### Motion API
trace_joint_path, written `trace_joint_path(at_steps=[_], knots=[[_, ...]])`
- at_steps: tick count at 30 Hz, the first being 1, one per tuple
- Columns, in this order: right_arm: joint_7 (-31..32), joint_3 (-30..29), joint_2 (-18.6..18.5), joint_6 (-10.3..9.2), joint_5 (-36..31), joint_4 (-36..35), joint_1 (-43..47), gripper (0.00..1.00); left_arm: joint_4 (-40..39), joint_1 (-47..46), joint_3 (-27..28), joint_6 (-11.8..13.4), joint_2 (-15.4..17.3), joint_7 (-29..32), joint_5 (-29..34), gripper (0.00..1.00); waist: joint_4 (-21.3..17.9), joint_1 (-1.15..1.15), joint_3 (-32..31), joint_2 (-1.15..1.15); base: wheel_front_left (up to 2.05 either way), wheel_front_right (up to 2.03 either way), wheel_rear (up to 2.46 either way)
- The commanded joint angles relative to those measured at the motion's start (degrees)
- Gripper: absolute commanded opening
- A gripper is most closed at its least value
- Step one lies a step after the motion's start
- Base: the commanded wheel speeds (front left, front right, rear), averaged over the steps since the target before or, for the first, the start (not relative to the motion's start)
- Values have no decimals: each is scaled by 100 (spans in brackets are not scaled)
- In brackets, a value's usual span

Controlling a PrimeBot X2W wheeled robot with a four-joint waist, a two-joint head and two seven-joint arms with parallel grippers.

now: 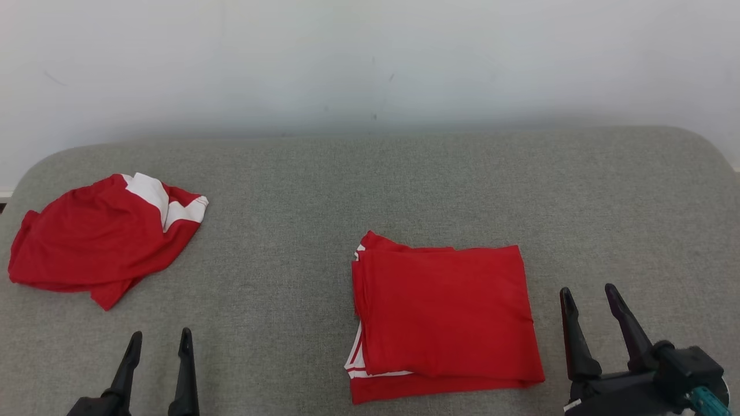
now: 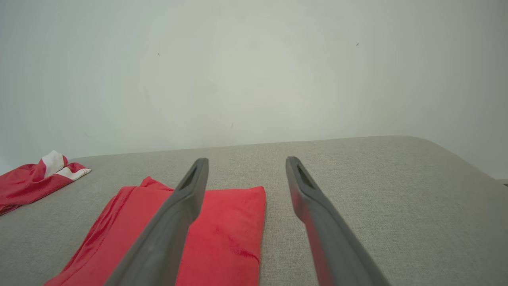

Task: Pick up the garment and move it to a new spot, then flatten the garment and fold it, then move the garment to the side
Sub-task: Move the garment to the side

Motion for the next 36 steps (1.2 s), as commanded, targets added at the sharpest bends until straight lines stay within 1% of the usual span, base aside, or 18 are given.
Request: trace_joint_path(at_steps=[1,8,16,22,32,33,34,35,36], knots=[[31,35,-54,-16,-46,27,-179,100,-31,-73,-1,4,14,-3,-58,100,-3,0,93,0,0,0,0],[416,161,-305,-16,-86,461,-942,100,-42,-313,-83,10,-18,-3,-58,100,64,0,422,0,0,0,0],[819,309,-469,-16,27,1515,-1578,100,-3,-539,-167,2,-56,-3,-74,100,209,0,728,0,0,0,0],[752,472,-386,-16,185,2263,-1824,100,30,-666,-218,-3,-86,-3,-74,100,309,0,869,0,0,0,0],[706,785,-211,-16,400,3223,-1947,100,43,-740,-261,62,-122,-3,-113,100,302,0,979,0,0,0,0],[687,829,-191,-16,458,3263,-1970,50,50,-749,-257,64,-124,-3,-122,100,299,0,987,0,0,0,0],[654,878,-181,-16,517,3288,-2000,26,52,-756,-244,58,-125,-3,-134,100,295,0,996,0,0,0,0],[644,920,-191,-16,563,3313,-2033,0,51,-761,-232,55,-128,-3,-136,100,285,0,1009,0,0,0,0],[633,960,-220,-16,603,3335,-2091,0,50,-771,-223,49,-130,-3,-132,100,276,0,1020,0,0,0,0]])
